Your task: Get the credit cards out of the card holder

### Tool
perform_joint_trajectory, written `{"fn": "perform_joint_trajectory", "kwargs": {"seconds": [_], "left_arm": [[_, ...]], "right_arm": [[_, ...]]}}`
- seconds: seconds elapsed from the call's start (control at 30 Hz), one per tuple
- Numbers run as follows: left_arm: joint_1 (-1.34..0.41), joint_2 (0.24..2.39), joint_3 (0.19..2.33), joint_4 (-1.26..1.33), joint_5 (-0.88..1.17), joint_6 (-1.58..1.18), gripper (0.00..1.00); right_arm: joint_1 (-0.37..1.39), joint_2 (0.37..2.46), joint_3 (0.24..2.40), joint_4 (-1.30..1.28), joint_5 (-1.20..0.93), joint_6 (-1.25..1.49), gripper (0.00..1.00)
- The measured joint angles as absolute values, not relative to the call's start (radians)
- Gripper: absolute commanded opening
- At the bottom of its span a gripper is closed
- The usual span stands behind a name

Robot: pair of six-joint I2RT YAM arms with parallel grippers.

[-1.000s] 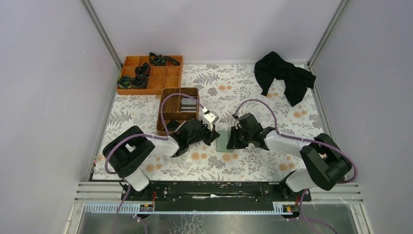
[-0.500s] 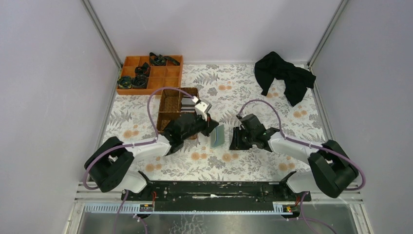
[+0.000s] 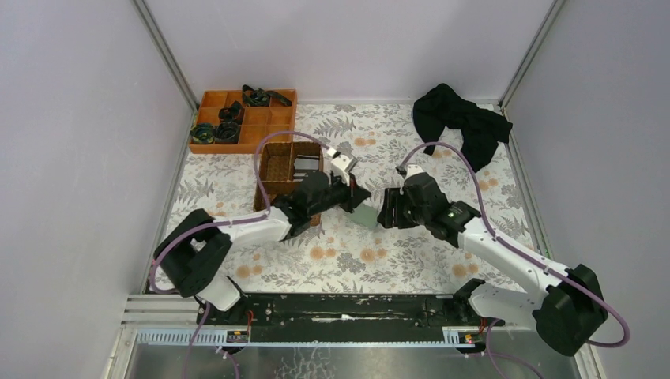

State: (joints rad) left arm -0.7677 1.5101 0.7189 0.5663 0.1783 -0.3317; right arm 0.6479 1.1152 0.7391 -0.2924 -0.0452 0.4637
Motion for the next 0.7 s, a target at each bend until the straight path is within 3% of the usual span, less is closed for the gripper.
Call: {"fn": "perform_joint_trajectory", "kwargs": {"seconds": [0.4, 0.53, 0.7], "left_arm": [[-0.806, 1.883, 1.249, 0.592, 0.387, -0.361, 0.0], [-0.806, 1.917, 1.24, 0.612, 0.424, -0.381, 0.0], [-0.796, 1.911, 1.0, 0.714, 0.423, -0.429, 0.0]], "right_arm": [[0.625, 0.824, 0.773, -0.468, 0.274, 0.503, 0.56], [0.625, 0.8, 0.781, -0.493, 0.315, 0.514, 0.57], [0.625, 0.835, 0.765, -0.496, 0.324, 0.513, 0.57]]}}
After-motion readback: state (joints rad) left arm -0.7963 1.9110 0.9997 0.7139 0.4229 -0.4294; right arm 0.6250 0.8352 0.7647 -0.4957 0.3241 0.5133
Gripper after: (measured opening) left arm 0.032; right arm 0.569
